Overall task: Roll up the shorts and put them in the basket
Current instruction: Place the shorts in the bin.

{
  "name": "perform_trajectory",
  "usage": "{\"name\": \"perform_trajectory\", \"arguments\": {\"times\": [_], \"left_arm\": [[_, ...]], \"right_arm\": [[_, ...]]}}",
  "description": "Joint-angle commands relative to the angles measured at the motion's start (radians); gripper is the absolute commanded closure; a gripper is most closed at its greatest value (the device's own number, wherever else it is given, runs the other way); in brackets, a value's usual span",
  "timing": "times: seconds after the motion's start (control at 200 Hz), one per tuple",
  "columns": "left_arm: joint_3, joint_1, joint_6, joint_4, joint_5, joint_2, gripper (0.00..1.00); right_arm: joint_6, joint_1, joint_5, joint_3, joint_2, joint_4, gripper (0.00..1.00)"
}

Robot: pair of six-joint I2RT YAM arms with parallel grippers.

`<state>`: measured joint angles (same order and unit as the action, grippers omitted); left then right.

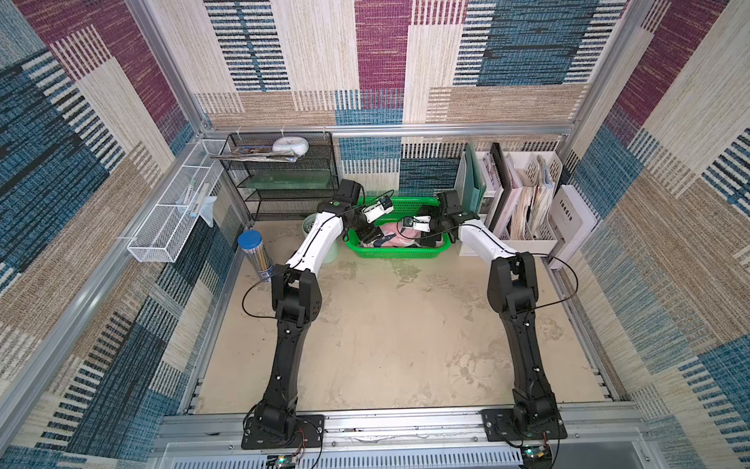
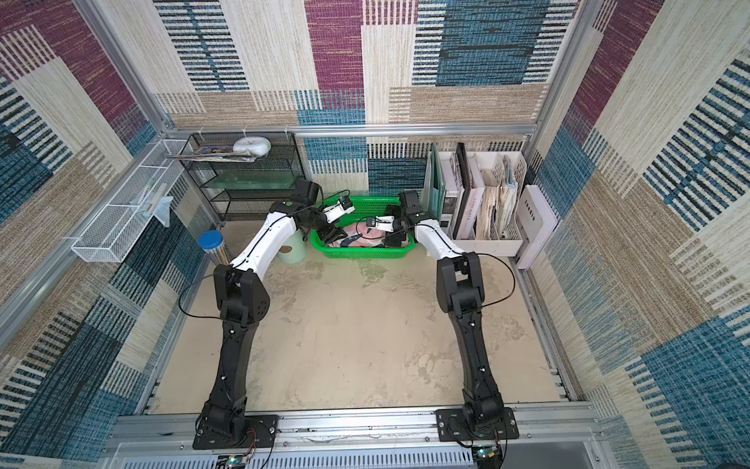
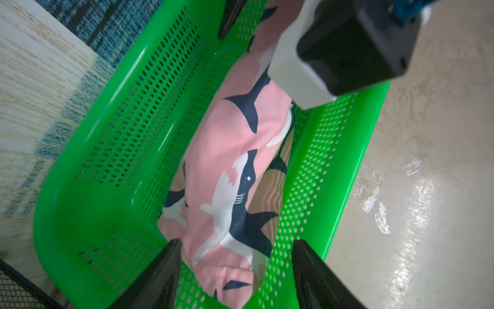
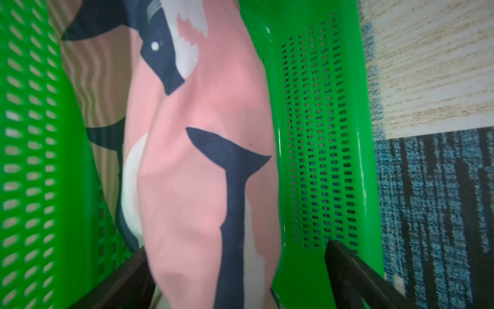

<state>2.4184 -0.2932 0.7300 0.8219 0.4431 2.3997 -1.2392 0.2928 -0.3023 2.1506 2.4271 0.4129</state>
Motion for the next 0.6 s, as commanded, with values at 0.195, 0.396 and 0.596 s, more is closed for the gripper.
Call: {"name": "perform_trajectory", "arguments": {"times": [0.195,0.396,0.596], "left_arm": [[0.014,0.000,-0.078,-0.041,0.035,0.023,0.29],[0.017,0.001,-0.140,-0.064,0.058,0.012,0.28],[-0.047,-0.003,-0.276,-0.132,0.104,-0.106,0.14]], "right_arm": [[0.011,-0.010,-0.116,0.035,-0.044,0.067,0.00],[0.013,-0.012,-0.193,0.061,-0.084,0.139,0.00],[0.166,-0.009,-0.284,0.042,-0.195,0.096,0.00]]}}
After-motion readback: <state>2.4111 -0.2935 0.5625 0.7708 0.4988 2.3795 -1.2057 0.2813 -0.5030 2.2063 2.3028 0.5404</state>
